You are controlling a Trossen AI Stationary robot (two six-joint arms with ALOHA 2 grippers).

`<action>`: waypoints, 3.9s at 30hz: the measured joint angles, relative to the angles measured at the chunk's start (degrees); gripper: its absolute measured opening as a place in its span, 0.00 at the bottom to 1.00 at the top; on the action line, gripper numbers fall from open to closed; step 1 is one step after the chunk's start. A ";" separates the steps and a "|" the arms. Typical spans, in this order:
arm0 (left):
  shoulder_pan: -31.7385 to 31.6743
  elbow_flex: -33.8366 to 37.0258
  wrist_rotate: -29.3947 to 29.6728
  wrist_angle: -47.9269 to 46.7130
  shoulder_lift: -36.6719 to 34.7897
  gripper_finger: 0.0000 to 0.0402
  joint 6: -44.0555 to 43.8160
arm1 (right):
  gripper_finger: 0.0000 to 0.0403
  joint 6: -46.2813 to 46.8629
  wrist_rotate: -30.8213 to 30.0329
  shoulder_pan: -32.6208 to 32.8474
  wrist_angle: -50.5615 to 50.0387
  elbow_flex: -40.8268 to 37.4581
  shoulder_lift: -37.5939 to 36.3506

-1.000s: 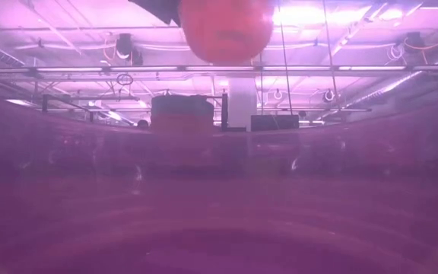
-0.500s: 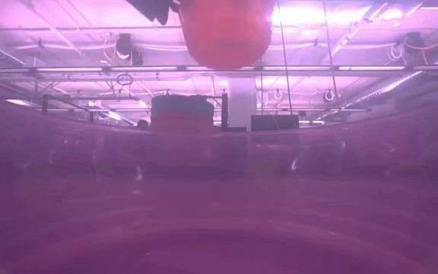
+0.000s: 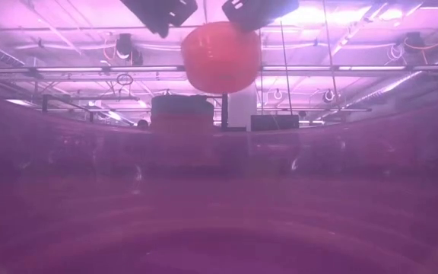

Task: Place and stack bowls onto a shelf
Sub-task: Put the orange bowl on the shelf

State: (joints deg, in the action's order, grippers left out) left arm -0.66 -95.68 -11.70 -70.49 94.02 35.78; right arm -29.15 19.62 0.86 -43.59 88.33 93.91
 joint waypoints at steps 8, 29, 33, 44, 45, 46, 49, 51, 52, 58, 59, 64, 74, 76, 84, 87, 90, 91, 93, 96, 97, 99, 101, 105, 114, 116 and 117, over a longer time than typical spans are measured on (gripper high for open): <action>0.15 0.00 -1.46 0.58 0.00 0.20 12.85 | 0.00 -1.98 4.73 -0.04 0.07 -0.04 0.00; -2.04 3.59 -17.27 8.56 0.55 0.20 18.08 | 0.00 -8.09 28.61 -1.81 -1.86 -0.04 0.00; -3.11 7.13 -22.10 12.53 0.52 0.20 18.19 | 0.00 -8.03 28.53 -1.81 -1.62 -0.06 0.00; -4.33 9.27 -32.47 15.40 0.55 0.20 25.46 | 0.00 -12.09 36.13 -1.79 -2.12 -0.06 0.00; -4.55 9.28 -32.62 15.31 0.55 0.20 25.84 | 0.00 -12.09 36.01 -1.79 -2.12 -0.06 0.00; -4.86 9.29 -32.44 15.23 0.55 0.20 25.75 | 0.00 -11.73 35.35 -1.86 -2.11 -0.06 -0.02; -6.08 9.33 -31.19 15.07 0.55 0.20 20.23 | 0.00 -7.67 29.27 -1.97 -1.63 -0.06 -0.02; -7.04 9.33 -30.71 15.06 0.53 0.20 14.66 | 0.00 -6.00 22.99 -2.00 -1.65 -0.06 -0.02; -7.48 9.33 -30.47 14.93 0.48 0.20 11.70 | 0.00 -5.32 19.69 -2.01 -1.68 -0.06 -0.02; -9.06 9.33 -28.13 13.61 0.22 0.20 -3.03 | 0.00 -0.05 5.34 -2.02 -1.15 -0.06 -0.02; -9.03 9.33 -26.63 13.65 0.22 0.20 -4.54 | 0.00 -0.04 4.29 -1.96 -0.88 -0.06 -0.02; -9.01 9.33 -15.49 13.65 0.22 0.20 -10.35 | 0.00 1.08 0.39 -1.54 0.44 -0.06 -0.02; -6.78 9.33 -10.73 13.54 0.22 0.20 9.68 | 0.00 1.31 1.55 -1.20 0.55 -0.06 -0.02; -5.84 9.33 -10.75 13.61 0.22 0.20 12.32 | 0.00 1.27 1.64 -1.12 0.57 -0.06 -0.02; -4.11 9.33 -10.96 13.87 0.90 0.20 17.22 | 0.00 -0.48 4.54 -1.14 2.99 -0.06 -0.02; -4.11 9.33 -11.00 13.82 1.00 0.20 17.74 | 0.00 -0.36 6.22 -1.16 4.32 -0.06 -0.02; -4.07 9.31 -11.04 13.78 1.58 0.20 16.68 | 0.00 -1.24 6.60 -1.14 4.70 -0.06 -0.02; -4.07 9.35 -11.02 13.68 1.68 0.20 15.80 | 0.00 -1.54 6.94 -1.16 5.03 -0.06 -0.02; -4.09 9.31 -11.09 13.83 2.13 0.20 14.51 | 0.00 -1.53 7.67 -1.16 5.46 -0.06 -0.02; -4.07 9.33 -11.10 13.66 2.56 0.20 14.36 | 0.00 -1.55 7.55 -1.16 4.78 -0.06 -0.04; -4.08 9.33 -11.10 13.67 2.54 0.19 14.49 | 0.00 -1.55 7.54 -1.16 4.70 -0.06 -0.04; -4.08 9.33 -11.11 13.68 2.38 0.15 14.57 | 0.00 -1.55 7.56 -1.18 4.70 -0.06 -0.04; -4.05 9.33 -11.23 13.57 2.40 0.07 15.20 | 0.00 -1.55 7.58 -1.18 4.47 -0.06 -0.07; -4.00 9.33 -11.43 13.34 2.43 0.03 15.11 | 0.00 -1.57 7.52 -1.20 4.35 -0.06 -0.07; -4.04 9.35 -11.32 13.15 2.40 0.01 14.26 | 0.01 9.92 7.56 -1.31 7.32 -0.08 -0.07; -4.00 9.35 -11.14 13.15 2.40 0.01 14.16 | 0.03 12.11 7.56 -1.66 8.08 -0.08 -0.07; -4.02 9.33 -10.86 13.58 2.40 0.01 13.62 | 0.04 13.21 7.46 -1.86 8.92 -0.10 -0.07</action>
State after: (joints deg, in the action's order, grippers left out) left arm -4.69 -86.35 -22.57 -56.91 96.42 49.40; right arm -15.93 27.08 -1.00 -34.68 88.23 93.84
